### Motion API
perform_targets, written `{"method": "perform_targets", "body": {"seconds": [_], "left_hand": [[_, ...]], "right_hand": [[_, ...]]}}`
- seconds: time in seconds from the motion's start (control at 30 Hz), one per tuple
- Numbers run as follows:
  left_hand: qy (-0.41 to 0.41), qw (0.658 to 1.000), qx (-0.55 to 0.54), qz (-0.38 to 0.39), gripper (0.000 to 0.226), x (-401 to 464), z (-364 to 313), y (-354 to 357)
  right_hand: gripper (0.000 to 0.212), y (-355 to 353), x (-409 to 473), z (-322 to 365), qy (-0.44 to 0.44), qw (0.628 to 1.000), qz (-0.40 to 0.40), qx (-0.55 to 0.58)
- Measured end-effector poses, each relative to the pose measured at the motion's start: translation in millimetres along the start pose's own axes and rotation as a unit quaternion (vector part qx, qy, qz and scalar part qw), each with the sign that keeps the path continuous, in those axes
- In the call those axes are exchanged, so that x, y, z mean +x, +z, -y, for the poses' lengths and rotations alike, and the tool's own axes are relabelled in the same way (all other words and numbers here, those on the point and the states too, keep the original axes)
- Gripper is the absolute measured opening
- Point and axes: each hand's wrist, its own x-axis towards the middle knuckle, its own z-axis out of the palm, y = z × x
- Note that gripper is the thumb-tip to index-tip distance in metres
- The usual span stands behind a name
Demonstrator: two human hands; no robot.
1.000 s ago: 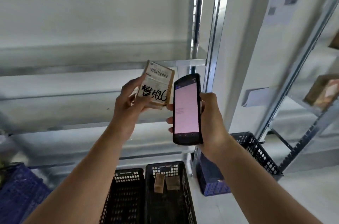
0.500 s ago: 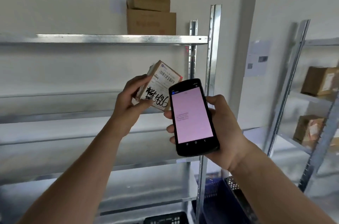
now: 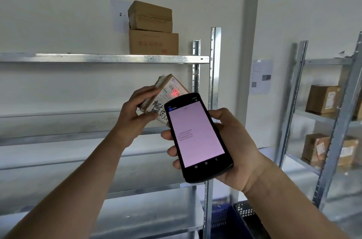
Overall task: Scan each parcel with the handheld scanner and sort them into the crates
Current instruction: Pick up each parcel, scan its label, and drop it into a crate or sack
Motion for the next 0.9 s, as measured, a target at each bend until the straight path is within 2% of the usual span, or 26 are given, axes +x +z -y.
{"method": "perform_targets", "body": {"seconds": [0.47,0.7,0.9], "left_hand": [[0.003,1.000,0.012,-0.009,0.072,3,-17,13],[-0.025,0.999,0.003,-0.039,0.070,4,-13,14],[-0.050,0.997,0.018,-0.060,0.069,15,-9,8]], "right_hand": [[0.067,-9,-26,14,0.032,0.998,0.052,0.011],[0.067,-13,-42,21,0.032,0.998,0.058,0.022],[0.068,-20,-47,26,0.045,0.998,0.030,0.019]]}}
